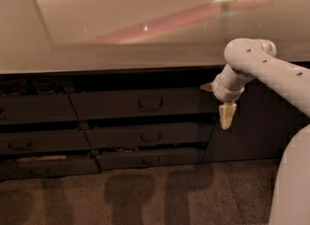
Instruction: Open top drawer
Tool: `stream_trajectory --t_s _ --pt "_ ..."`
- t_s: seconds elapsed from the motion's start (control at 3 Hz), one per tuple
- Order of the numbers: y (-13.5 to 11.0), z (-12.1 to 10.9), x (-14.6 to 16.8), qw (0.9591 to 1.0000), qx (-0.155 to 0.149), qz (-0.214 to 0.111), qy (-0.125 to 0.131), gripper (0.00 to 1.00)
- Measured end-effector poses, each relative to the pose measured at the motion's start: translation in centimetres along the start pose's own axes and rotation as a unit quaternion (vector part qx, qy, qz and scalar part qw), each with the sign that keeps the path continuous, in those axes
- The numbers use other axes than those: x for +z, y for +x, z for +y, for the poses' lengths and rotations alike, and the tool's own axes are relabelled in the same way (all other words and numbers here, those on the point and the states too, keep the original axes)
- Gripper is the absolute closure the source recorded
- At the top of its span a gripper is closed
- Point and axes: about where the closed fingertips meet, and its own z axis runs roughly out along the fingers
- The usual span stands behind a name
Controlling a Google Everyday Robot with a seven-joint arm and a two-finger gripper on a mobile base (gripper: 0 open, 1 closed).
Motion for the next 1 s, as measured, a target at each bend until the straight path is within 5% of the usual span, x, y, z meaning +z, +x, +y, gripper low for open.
stream_trajectory --t_s 0.33,1.0 --pt "0.0 0.0 0.01 1.0 0.0 0.0 0.0 0.0" --pt "0.0 0.0 0.01 1.0 0.0 0.0 0.0 0.43"
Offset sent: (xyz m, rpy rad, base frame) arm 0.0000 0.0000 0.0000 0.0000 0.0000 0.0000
